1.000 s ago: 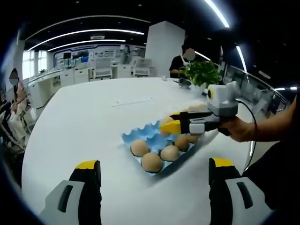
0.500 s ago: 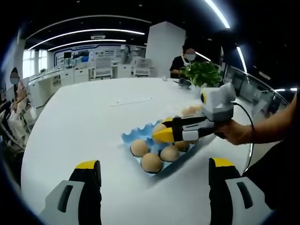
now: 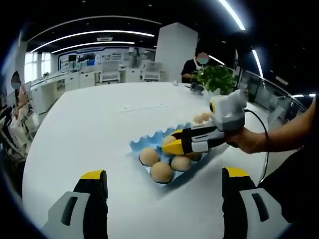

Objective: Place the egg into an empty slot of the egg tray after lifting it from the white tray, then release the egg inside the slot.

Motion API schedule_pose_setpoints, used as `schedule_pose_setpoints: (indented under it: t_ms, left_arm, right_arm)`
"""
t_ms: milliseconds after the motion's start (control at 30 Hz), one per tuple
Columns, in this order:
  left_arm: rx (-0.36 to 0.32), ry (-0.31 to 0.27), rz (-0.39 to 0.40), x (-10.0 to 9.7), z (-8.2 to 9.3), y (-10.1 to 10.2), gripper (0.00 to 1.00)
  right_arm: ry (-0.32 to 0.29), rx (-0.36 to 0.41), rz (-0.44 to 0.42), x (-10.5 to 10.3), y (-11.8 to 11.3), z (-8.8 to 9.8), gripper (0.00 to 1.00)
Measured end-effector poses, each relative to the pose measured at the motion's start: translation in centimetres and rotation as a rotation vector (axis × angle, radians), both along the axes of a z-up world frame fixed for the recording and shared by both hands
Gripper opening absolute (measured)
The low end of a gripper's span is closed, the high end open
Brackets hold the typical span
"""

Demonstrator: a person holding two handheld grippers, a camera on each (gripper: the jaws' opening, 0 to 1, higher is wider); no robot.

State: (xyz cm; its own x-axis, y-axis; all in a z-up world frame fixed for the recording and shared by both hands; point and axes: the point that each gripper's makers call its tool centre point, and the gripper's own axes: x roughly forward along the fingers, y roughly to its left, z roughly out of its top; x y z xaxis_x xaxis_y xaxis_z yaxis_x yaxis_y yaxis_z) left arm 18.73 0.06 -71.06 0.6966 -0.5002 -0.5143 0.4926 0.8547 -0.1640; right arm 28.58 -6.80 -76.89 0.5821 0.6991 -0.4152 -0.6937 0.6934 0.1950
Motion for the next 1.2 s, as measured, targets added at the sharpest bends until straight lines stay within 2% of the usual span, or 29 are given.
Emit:
schedule_pose_setpoints:
  t_ms: [267, 400, 500, 967, 1200]
  left_arm:
    - [-0.001, -0.005, -0.003, 0.1, 0.2, -0.1, 0.96]
    - [-0.001, -0.007, -0.007, 0.1, 0.3, -0.2, 0.96]
    - [-0.002, -0.011, -0.007, 0.1, 0.4, -0.2, 0.96]
    - [0.0, -0.019, -0.023, 0.4, 0.8, -0.4, 0.96]
    - [0.006, -0.013, -0.022, 0.2, 0.5, -0.3, 0.96]
  right_arm:
    - [-0.022, -0.026, 0.023, 0.0, 0.0, -0.1, 0.27]
    - [-0.077, -0.107, 0.084, -0.1, 0.4, -0.3, 0.27]
    - [-0.089, -0.122, 0.101, -0.1, 0.7, -0.4, 0.27]
    - [-0.099, -0.152, 0.148, 0.0, 1.2, -0.6, 0.27]
    - [-0.093, -0.135, 0.14, 0.0, 0.9, -0.5, 0.26]
